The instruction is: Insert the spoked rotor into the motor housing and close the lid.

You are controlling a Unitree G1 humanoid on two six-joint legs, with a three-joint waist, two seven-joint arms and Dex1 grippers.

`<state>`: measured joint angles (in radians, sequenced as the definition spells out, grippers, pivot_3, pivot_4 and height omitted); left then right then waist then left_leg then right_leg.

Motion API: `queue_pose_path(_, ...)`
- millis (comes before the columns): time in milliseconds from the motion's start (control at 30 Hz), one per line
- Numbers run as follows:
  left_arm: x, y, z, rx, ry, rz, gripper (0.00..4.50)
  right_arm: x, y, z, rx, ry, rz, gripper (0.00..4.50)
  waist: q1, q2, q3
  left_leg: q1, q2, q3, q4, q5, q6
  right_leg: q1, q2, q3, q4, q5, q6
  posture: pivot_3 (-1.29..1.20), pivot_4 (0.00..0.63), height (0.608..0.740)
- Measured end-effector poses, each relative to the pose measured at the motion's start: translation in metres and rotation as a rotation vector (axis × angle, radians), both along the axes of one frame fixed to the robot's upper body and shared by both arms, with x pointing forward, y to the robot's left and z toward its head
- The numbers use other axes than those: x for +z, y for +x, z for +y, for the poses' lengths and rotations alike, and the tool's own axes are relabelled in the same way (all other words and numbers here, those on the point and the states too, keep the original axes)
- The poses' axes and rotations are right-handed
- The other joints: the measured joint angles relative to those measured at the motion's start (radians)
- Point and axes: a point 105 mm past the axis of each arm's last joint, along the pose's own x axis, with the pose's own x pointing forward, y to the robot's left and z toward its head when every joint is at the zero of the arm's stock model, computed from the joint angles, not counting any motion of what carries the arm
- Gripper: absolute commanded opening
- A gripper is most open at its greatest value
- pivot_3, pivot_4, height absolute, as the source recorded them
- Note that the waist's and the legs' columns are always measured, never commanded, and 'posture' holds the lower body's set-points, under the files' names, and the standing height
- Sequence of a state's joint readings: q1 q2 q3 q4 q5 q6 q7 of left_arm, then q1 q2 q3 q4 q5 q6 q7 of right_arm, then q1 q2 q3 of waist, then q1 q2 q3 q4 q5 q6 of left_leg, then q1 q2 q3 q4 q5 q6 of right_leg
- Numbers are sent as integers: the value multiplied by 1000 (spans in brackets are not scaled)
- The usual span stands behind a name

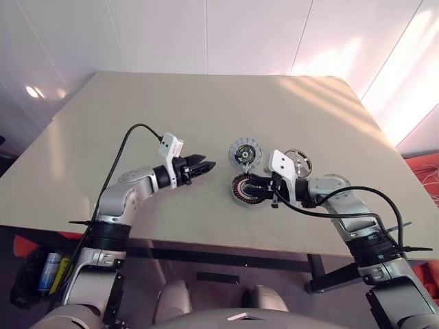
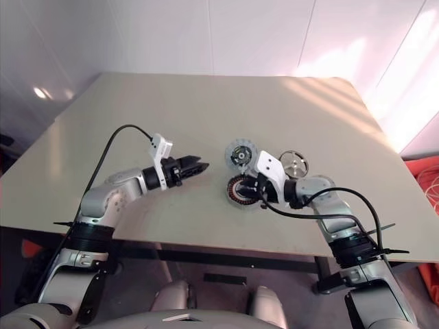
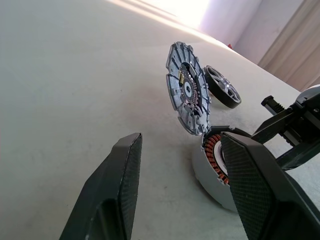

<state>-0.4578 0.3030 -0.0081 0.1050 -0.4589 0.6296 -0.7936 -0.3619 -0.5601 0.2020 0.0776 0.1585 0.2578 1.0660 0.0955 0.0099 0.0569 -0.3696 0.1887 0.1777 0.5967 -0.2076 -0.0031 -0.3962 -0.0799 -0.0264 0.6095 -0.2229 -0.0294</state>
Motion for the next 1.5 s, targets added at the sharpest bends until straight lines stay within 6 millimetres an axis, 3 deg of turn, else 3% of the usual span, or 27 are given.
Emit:
queue_pose_path(500, 0, 1, 3, 6, 10, -2, 2661, -9, 2, -4, -18, -8, 15, 1139, 0, 0, 0, 0, 0, 0, 0, 0, 0, 0, 0, 0, 0, 0, 0, 0, 0, 740)
queue_pose_path(1067, 3, 2, 2, 5, 11, -11, 2661, -7, 14, -7, -30, -12, -11, 1139, 0, 0, 0, 1, 0, 0, 2, 1, -2, 1, 0, 0, 4, 0, 0, 0, 0, 740)
queue_pose_path(1267, 3, 2, 2, 4, 11, -11, 2661, 17, 14, 0, -18, 74, -39, 1139, 0, 0, 0, 1, 0, -1, 2, 1, -1, 0, 0, 0, 4, 0, 0, 0, 0, 740)
queue_pose_path(1433, 3, 2, 3, 5, 11, -10, 2661, 20, 13, 1, -18, 84, -36, 36, 0, 0, 0, 1, 0, 0, 2, 1, -1, 0, 0, 0, 4, 0, 0, 0, 0, 740)
queue_pose_path(1500, 3, 2, 3, 5, 12, -10, 2661, 19, 14, 0, -23, 82, -33, 36, 0, 0, 0, 1, 0, 0, 2, 1, -1, 0, 0, 0, 4, 0, 0, 0, 0, 740)
